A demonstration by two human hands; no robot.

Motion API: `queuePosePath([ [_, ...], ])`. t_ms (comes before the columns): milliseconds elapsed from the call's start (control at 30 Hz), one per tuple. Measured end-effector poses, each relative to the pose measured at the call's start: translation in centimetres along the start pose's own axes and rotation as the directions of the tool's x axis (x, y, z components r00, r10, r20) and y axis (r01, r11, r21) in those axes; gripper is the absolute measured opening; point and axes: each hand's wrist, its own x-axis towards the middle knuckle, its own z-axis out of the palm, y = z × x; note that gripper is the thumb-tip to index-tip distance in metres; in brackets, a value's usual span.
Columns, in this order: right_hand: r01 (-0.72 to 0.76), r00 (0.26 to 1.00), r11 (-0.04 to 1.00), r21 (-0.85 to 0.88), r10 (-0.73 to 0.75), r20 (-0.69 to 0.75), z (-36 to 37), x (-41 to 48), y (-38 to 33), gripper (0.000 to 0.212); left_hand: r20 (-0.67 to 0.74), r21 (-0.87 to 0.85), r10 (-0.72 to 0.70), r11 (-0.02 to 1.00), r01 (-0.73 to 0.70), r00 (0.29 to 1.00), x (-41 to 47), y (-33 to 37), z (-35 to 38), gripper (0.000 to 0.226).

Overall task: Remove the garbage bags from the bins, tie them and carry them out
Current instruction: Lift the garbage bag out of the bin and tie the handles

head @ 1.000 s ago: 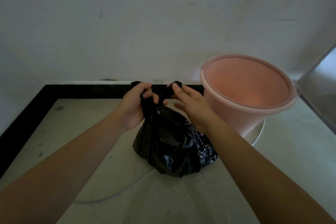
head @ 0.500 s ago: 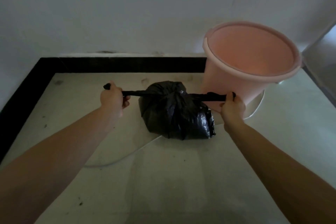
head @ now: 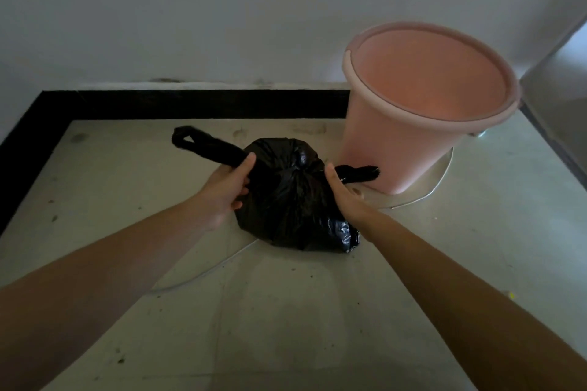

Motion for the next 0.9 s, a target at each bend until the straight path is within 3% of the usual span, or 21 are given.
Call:
queuePosePath([
  [100, 0.2, 0.963, 0.971, -0.134, -0.22, -0.158, 0.4, -0.2, -1.1, 0.083, -0.125, 0.021, 0.249, 0.969, -0.248, 0.961, 0.0, 0.9, 1.7, 0.021],
  [200, 0.452, 0.846, 0.89, 0.062, -0.405, -0.348, 0.5, -0.1, -2.6, 0.054, -0.253, -0.186, 0.283, 0.924, -0.334, 0.925, -0.3, 3.0, 2.8, 0.034],
  [300, 0.541, 0.808, 0.811, 0.223, -0.428, -0.406, 0.6, -0.5, -4.9, 0.033, -0.322, -0.318, 0.264, 0.874, -0.366, 0.909, -0.6, 4.4, 3.7, 0.036],
  [400, 0.57, 0.806, 0.757, 0.32, -0.438, -0.398, 1.7, -0.4, -6.6, 0.03, -0.342, -0.436, 0.159, 0.846, -0.307, 0.926, -0.4, 5.1, 3.4, 0.034],
  [467, 0.528, 0.846, 0.735, 0.426, -0.41, -0.342, 2.8, -0.6, -8.0, 0.031, -0.297, -0.552, 0.123, 0.788, -0.275, 0.947, 0.0, 5.6, 2.1, 0.048],
  [600, 0.421, 0.899, 0.708, 0.567, -0.41, -0.154, 4.8, -1.0, -9.9, 0.035, -0.353, -0.525, 0.214, 0.76, -0.383, 0.911, 0.2, 6.2, -0.3, 0.037],
  [667, 0.413, 0.902, 0.75, 0.517, -0.414, -0.121, 6.0, -0.9, -10.4, 0.038, -0.407, -0.469, 0.212, 0.786, -0.403, 0.888, 0.7, 5.8, -0.9, 0.029],
  [733, 0.454, 0.89, 0.806, 0.379, -0.433, -0.145, 6.9, -0.6, -10.2, 0.04, -0.483, -0.458, 0.1, 0.818, -0.348, 0.87, 1.6, 4.8, -1.3, 0.026],
  [833, 0.491, 0.867, 0.868, 0.071, -0.479, -0.14, 7.6, 0.2, -8.7, 0.035, -0.55, -0.446, -0.128, 0.881, -0.16, 0.825, 2.5, 2.2, -1.9, 0.039],
  [900, 0.447, 0.88, 0.891, -0.082, -0.454, -0.139, 7.8, 0.7, -7.5, 0.032, -0.57, -0.371, -0.188, 0.927, -0.046, 0.8, 3.0, 0.5, -2.5, 0.039],
])
